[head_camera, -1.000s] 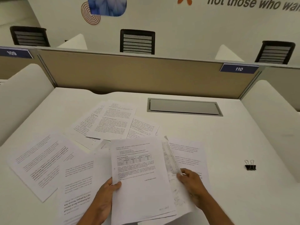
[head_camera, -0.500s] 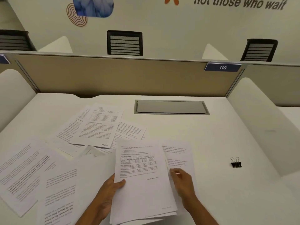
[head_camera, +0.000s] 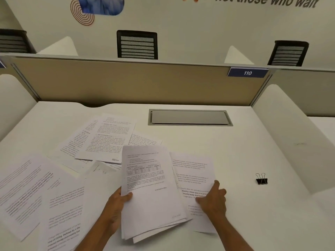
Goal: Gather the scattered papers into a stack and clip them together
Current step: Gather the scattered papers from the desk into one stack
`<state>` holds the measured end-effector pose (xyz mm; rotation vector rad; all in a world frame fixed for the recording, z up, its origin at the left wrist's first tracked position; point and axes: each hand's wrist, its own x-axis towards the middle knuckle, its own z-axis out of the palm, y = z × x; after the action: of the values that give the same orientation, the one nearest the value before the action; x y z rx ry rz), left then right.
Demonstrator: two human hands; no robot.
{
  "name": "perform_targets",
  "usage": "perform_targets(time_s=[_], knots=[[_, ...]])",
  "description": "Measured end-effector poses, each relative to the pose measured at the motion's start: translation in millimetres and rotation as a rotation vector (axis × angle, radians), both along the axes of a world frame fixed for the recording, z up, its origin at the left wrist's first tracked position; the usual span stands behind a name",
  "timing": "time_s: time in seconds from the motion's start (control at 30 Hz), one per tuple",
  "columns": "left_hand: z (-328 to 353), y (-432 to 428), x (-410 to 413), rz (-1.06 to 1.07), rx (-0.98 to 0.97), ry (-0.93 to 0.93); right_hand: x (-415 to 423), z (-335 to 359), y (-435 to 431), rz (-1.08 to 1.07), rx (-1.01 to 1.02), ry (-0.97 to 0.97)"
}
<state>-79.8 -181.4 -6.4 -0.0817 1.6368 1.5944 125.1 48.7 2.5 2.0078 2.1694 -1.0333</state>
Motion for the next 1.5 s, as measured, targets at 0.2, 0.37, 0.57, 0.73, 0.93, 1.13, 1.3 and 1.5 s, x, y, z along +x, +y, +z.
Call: perform_targets(time_s=[0.2, 0.37, 0.57, 0.73, 0.93, 1.13, 1.3, 1.5], knots=[[10.9, -5.9, -17.6, 0.053, 0.125, -0.043, 16.0, -3.0, 8.7, -0.184, -0.053, 0.397], [5.7, -9.2, -29.0, 0.037, 0.218, -0.205, 31.1, 12.4, 18.3, -0.285, -0.199, 0.657], [0.9, -9.2, -22.5, -0.03, 0.282, -0.428, 30.7, 39.4, 2.5, -0.16, -0.232, 0.752], [10.5, -5.3, -3.5, -0.105, 0.279, -0.311, 21.6, 49.5, -16.5, -0.038, -0.266, 0.801], [19.3, -23.9, 23.6, -0.072, 0.222, -0.179, 5.7, 54.5, -30.5, 0.117, -0.362, 0.795], [33.3, -55.6, 44.5, 0.018, 0.232, -0.127, -6.7, 73.5, -40.2, 0.218, -0.664, 0.71], [40.4, -77.1, 60.3, 0.103, 0.277, -0.059, -18.5, 74.4, -59.2, 0.465, -0.913, 0.635], [33.0, -115.7, 44.4, 0.102, 0.215, -0.087, -45.5, 60.5, -102.4, 0.49, -0.951, 0.579]])
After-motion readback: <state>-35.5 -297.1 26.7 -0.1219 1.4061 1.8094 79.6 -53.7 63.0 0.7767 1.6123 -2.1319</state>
